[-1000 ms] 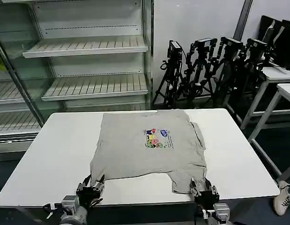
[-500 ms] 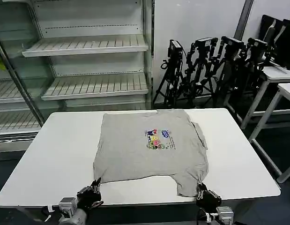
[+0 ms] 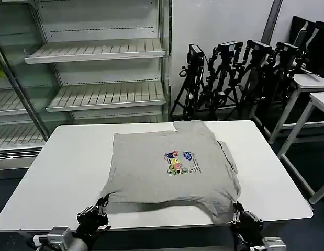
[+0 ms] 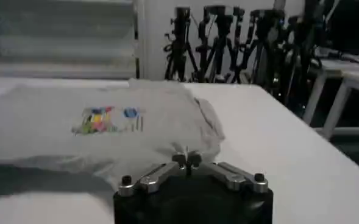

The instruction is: Fold and organize the clothes.

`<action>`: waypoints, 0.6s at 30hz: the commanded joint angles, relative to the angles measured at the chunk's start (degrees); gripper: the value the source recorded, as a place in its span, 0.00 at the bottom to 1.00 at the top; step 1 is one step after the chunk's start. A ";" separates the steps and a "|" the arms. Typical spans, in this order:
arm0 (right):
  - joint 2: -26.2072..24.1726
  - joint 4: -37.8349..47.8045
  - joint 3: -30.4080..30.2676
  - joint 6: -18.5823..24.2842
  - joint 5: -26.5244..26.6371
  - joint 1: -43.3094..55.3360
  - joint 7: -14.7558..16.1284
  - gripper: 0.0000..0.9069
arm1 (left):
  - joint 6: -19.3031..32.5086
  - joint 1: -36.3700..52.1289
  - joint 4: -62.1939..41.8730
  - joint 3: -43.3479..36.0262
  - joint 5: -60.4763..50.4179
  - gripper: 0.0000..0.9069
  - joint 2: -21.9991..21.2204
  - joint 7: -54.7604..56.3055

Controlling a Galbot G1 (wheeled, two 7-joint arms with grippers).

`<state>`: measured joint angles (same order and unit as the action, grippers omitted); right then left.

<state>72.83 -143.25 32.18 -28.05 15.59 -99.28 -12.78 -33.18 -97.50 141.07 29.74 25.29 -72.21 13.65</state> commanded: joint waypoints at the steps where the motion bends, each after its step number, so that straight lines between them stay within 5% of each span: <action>1: -1.64 3.17 0.44 0.59 2.11 9.29 -0.50 0.00 | 0.12 5.99 -2.49 -1.02 1.25 0.02 2.43 -0.29; 18: -7.32 24.39 -8.48 -2.80 8.15 34.89 -2.19 0.00 | 0.13 23.91 -18.12 -5.06 4.16 0.02 7.37 -0.59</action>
<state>67.14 -126.67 26.20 -30.31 21.55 -74.51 -14.68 -33.07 -84.06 131.49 26.34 28.58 -67.00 12.99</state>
